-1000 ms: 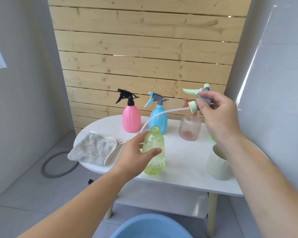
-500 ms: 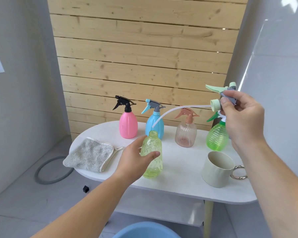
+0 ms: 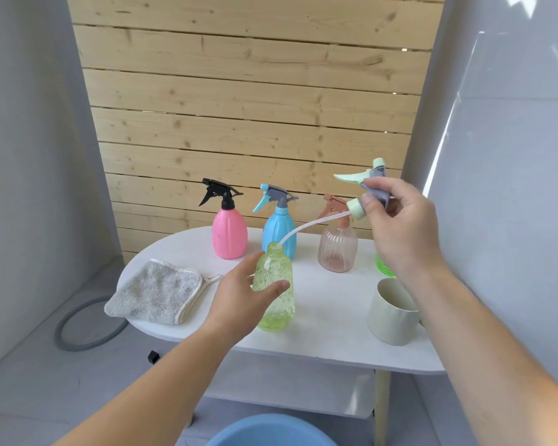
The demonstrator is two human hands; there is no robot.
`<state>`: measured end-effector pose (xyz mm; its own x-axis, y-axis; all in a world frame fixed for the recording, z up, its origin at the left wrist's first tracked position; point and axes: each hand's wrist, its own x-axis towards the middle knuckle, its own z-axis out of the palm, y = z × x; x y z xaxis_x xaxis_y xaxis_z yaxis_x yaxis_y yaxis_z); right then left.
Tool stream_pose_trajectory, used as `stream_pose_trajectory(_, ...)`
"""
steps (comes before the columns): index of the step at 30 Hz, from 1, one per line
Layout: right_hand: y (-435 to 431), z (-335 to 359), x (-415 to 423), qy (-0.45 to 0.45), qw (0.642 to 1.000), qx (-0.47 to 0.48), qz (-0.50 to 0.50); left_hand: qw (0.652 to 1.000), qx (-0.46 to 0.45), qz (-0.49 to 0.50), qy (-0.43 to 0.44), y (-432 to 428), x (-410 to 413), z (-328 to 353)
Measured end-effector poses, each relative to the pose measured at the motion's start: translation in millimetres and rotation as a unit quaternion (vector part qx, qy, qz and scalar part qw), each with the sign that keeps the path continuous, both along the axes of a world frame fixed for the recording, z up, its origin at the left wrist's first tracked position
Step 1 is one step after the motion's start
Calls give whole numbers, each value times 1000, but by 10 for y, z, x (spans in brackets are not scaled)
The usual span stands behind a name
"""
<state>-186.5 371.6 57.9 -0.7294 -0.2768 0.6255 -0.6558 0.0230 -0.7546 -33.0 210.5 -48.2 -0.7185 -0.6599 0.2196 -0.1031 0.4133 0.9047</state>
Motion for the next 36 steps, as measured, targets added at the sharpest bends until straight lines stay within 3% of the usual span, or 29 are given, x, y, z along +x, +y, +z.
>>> stream_pose_trajectory(7, -347, -195, 303, 73, 989, 102, 78, 1000, 20, -15, 2, -15, -28, -40)
stream_pose_trajectory(11, -531, -278, 388, 28, 985, 107, 133, 999, 12, -34, -15, -60, -37, -112)
stream_pose_trajectory(20, -690, -313, 366, 15, 975, 142, 168, 999, 5, -42, -20, -110, -156, -163)
stream_pose_trajectory(27, -651, -331, 271, 60, 964, 208, 157, 998, 6, -60, -22, -93, -250, -172)
stream_pose_trajectory(36, -605, -418, 206, 13, 962, 140, 232, 997, 16, -67, -20, -109, -254, -193)
